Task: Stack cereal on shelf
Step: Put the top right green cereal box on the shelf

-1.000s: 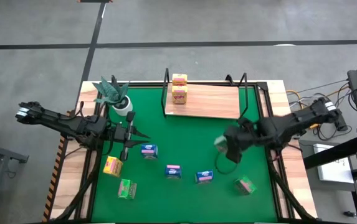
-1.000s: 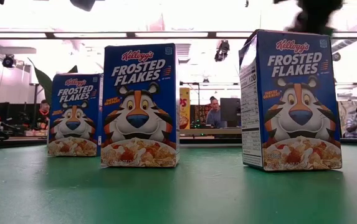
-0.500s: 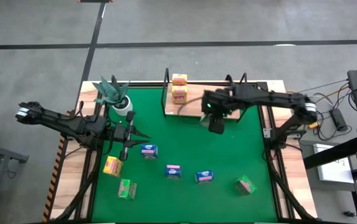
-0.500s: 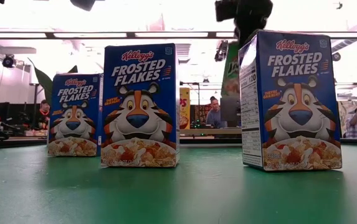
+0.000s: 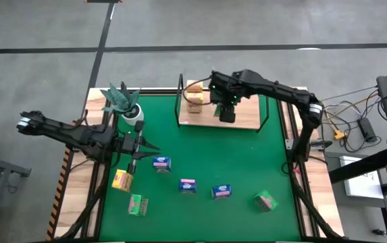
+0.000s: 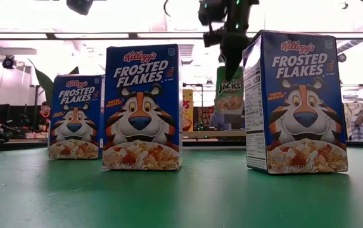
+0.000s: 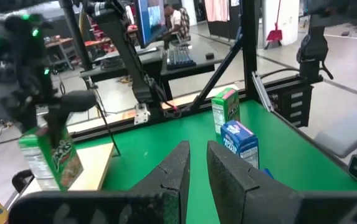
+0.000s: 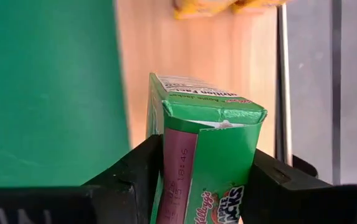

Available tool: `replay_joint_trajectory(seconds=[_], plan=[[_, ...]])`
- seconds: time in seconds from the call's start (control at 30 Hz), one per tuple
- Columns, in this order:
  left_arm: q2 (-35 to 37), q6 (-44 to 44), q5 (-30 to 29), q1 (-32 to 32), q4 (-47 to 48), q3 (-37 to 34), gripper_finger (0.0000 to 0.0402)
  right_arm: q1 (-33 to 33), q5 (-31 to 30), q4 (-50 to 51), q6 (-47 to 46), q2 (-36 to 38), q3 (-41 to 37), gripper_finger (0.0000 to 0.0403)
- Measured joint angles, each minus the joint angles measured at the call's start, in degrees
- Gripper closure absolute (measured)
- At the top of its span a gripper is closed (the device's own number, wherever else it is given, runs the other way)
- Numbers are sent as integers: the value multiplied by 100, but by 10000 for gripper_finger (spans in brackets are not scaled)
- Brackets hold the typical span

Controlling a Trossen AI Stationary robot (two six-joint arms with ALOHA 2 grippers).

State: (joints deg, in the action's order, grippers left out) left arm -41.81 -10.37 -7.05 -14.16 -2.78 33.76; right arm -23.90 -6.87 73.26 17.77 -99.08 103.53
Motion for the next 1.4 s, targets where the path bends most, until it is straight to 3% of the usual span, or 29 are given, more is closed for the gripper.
replay_joint_trajectory(seconds=[0.33, 0.6, 0.77, 1.1, 1.4], plan=[[126, 0, 0, -1, 34, -3, 363, -567, 161, -576, 548, -522, -9, 226], [123, 0, 2, -2, 26, -3, 363, -626, 258, -787, 923, -622, -9, 219], [108, 1, 1, -1, 25, -3, 363, -626, 258, -958, 928, -613, -9, 220], [73, 44, 0, 1, -24, -3, 363, -626, 254, -974, 766, -601, -11, 178], [73, 42, 1, -1, -20, -3, 363, -560, 255, -773, 430, -374, 362, 186]])
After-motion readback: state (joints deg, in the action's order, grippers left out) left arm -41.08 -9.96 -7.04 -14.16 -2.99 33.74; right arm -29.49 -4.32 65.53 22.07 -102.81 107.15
